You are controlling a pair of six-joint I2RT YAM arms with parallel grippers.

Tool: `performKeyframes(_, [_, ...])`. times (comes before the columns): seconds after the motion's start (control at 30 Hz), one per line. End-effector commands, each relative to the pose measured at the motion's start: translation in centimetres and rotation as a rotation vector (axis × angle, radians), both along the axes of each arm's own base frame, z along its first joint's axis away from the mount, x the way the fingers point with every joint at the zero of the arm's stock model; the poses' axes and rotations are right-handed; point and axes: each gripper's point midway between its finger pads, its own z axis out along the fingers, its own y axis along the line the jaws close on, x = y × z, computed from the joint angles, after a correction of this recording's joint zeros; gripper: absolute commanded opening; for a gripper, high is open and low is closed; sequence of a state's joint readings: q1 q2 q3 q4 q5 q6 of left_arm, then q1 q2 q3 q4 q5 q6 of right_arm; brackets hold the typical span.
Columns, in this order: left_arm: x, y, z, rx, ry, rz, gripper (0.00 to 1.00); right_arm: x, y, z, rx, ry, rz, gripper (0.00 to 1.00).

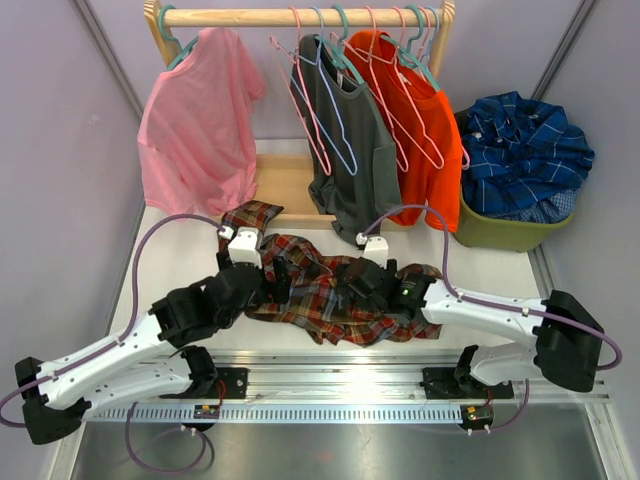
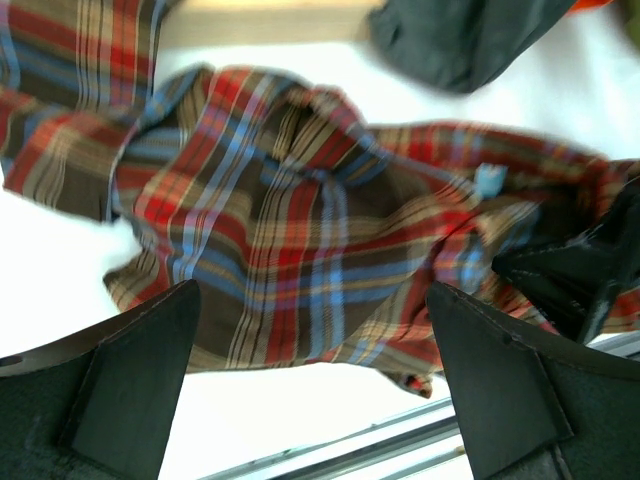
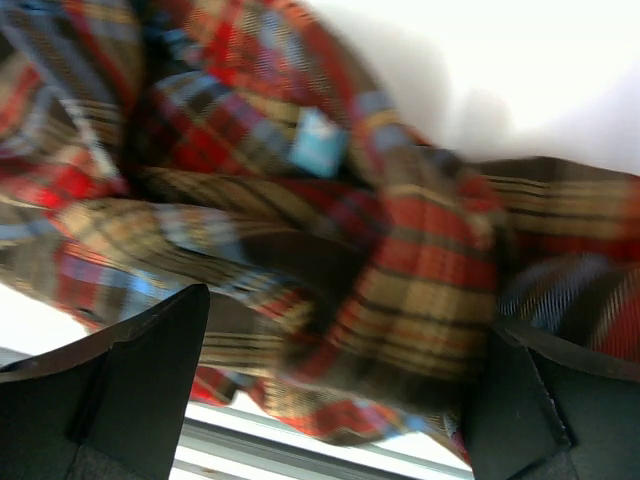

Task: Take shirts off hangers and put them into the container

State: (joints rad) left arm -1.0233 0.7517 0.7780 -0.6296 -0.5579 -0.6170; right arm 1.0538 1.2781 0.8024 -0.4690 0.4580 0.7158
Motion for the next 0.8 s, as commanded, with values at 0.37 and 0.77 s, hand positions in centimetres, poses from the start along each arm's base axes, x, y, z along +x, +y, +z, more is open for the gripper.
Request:
performKeyframes(0.37, [-1.1,2.9,-5.8,-0.026,0.108,0.177,0.97,2.6,11.5,3.6,0.33,-0.049,0.149,0.99])
performKeyframes(0.77, [-2.9,3.2,-7.0,-0.124,0.144,0.138,0.9,3.5,15.2,5.1,0.361,-0.06,0.23,0.99])
